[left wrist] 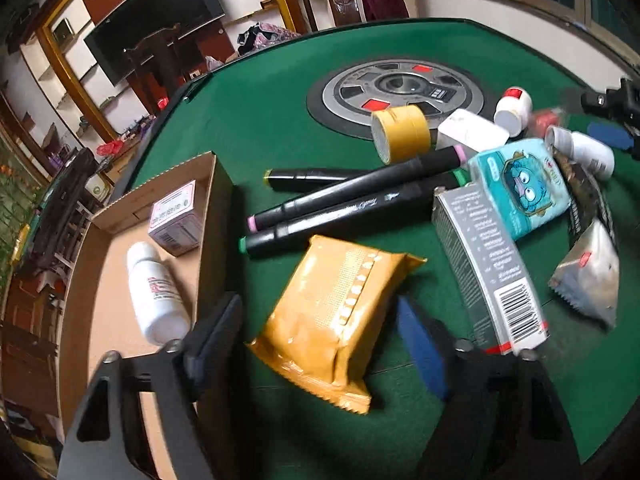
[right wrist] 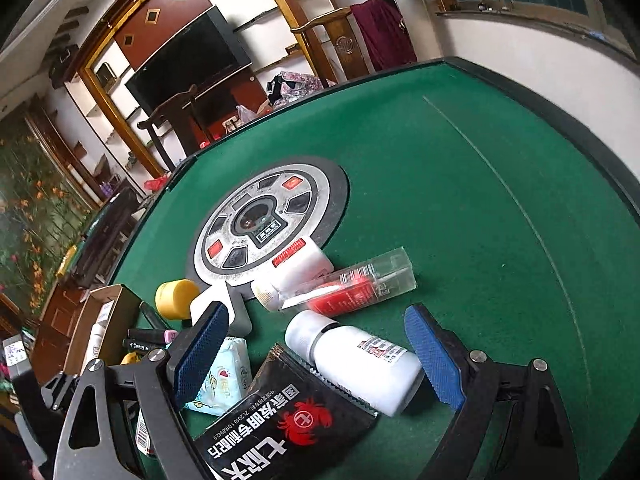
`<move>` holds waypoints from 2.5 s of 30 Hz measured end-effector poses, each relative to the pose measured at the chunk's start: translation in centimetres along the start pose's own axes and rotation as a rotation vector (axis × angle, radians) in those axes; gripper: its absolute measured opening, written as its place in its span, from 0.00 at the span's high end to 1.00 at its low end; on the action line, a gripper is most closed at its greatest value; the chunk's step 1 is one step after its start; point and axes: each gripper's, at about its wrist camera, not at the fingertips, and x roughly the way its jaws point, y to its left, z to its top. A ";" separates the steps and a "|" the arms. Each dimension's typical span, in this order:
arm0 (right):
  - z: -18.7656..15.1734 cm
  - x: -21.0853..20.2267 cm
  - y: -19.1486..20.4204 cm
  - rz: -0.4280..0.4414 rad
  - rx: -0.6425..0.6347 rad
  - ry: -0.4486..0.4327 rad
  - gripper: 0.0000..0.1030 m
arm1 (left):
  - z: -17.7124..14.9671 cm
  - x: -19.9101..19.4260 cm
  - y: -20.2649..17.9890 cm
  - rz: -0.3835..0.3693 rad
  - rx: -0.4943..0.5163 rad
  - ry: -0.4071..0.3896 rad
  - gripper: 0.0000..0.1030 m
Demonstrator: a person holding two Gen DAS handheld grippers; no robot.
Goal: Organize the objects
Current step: 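Grasp the yellow foil packet with the left tool, then place foil packet in tray with left tool while right tool carries barcode box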
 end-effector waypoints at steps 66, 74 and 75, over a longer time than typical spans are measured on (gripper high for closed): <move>-5.7 1.6 18.4 0.266 -0.215 0.382 0.71 | -9.7 -12.3 15.3 -0.158 -0.605 -0.234 0.65; -3.0 7.8 28.5 0.385 -0.173 0.468 0.71 | -3.8 -7.8 21.0 -0.058 -0.577 -0.186 0.65; -2.7 8.7 29.5 0.381 -0.178 0.473 0.71 | -3.3 -7.0 21.6 -0.061 -0.580 -0.181 0.65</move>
